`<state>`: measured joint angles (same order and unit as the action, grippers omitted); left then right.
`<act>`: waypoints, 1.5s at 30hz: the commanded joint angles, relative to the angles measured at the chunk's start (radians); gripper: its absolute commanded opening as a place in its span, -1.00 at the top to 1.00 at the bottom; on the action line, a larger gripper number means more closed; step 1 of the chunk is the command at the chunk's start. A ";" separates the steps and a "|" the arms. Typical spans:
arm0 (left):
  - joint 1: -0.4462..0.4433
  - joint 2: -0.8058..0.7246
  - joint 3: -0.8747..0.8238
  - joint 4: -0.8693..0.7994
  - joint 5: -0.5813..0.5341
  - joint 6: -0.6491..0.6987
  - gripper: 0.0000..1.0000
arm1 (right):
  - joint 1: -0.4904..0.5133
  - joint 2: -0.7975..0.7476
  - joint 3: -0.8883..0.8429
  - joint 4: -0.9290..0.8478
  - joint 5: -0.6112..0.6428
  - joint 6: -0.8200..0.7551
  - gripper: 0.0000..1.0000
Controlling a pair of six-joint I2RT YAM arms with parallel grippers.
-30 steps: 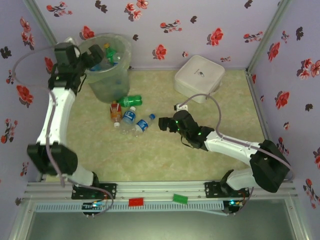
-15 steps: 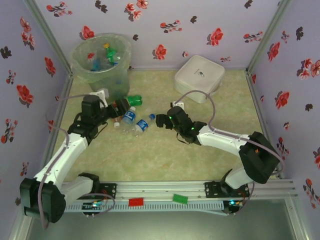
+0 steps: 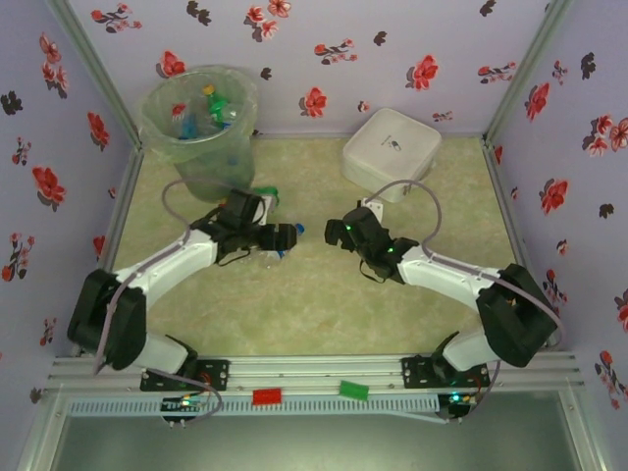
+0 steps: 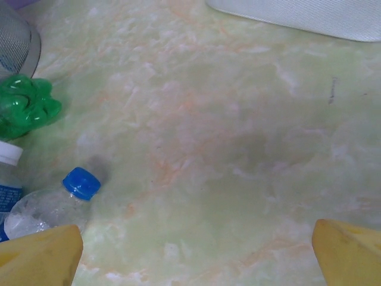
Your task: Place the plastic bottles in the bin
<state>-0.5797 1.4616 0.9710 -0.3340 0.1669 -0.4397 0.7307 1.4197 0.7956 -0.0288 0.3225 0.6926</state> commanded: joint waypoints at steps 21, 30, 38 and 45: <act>-0.160 0.336 0.227 -0.308 -0.395 0.180 -0.68 | -0.031 -0.051 -0.061 0.024 0.018 0.035 -0.99; -0.160 0.370 0.218 -0.275 -0.393 0.175 -0.54 | -0.033 -0.059 -0.066 0.018 0.017 0.031 -0.99; -0.160 0.333 0.188 -0.235 -0.389 0.163 -0.13 | -0.034 -0.064 -0.067 0.040 -0.028 0.023 -0.99; -0.159 0.186 0.152 -0.187 -0.396 0.136 -0.01 | -0.035 -0.072 -0.078 0.092 -0.081 0.006 -0.99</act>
<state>-0.7341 1.7405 1.1309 -0.5518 -0.2096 -0.2821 0.7040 1.3727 0.7349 0.0116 0.2714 0.7082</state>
